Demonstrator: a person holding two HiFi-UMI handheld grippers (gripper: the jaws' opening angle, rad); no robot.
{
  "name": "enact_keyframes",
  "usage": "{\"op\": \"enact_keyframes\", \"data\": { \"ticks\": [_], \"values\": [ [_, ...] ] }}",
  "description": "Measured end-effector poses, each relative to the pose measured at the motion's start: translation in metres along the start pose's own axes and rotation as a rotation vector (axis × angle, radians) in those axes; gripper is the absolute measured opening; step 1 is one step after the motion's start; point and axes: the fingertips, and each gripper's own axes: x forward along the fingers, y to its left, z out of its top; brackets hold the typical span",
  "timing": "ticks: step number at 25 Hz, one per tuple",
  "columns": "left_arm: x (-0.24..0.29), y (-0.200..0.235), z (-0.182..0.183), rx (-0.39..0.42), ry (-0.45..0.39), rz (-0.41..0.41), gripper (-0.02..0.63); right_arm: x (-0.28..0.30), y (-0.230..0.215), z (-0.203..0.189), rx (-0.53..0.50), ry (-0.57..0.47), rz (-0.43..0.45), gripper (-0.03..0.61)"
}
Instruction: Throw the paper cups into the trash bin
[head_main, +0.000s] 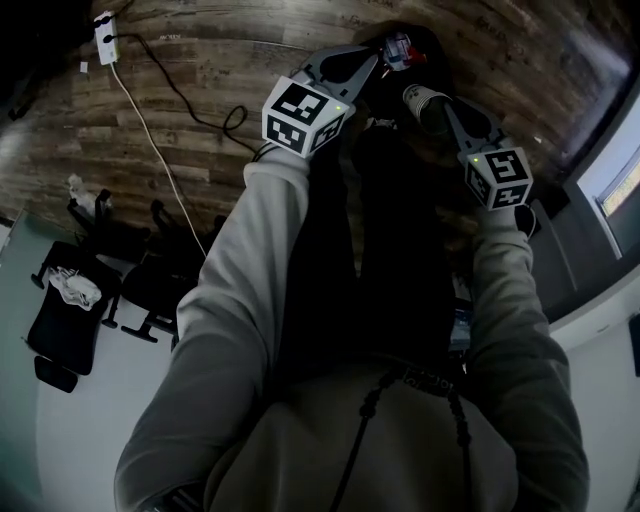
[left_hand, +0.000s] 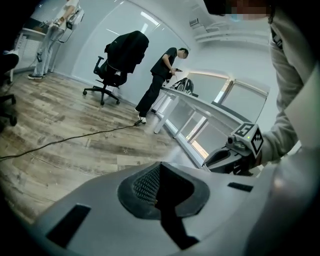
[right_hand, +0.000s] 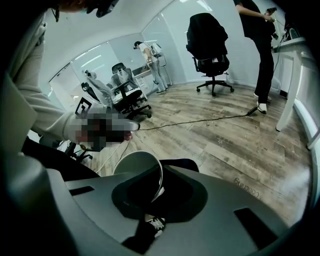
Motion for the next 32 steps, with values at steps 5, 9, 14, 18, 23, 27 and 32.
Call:
{"op": "enact_keyframes", "data": {
  "ticks": [5, 9, 14, 18, 23, 27, 32],
  "values": [
    [0.012, 0.012, -0.024, 0.032, 0.03, -0.004, -0.003, 0.03, -0.016, -0.019, -0.029, 0.042, -0.044, 0.04],
    [0.015, 0.011, -0.038, 0.03, 0.05, -0.019, -0.003, 0.046, -0.018, -0.03, -0.018, 0.051, -0.037, 0.04],
    [0.009, -0.003, -0.065, 0.052, 0.114, -0.06, -0.003, 0.051, -0.026, -0.052, -0.002, 0.061, -0.064, 0.04],
    [0.005, 0.003, -0.068, 0.04, 0.092, -0.027, -0.003, 0.057, -0.022, -0.055, 0.025, 0.035, -0.058, 0.041],
    [0.009, -0.001, -0.062, 0.03, 0.064, -0.043, -0.003, 0.058, -0.024, -0.059, 0.096, 0.022, -0.046, 0.1],
    [0.006, -0.007, -0.068, 0.015, 0.074, -0.065, -0.002, 0.057, -0.023, -0.059, 0.08, 0.03, -0.038, 0.129],
    [0.002, -0.001, -0.071, -0.012, 0.086, -0.053, -0.002, 0.058, -0.02, -0.056, 0.079, 0.027, -0.028, 0.162]
  ]
}}
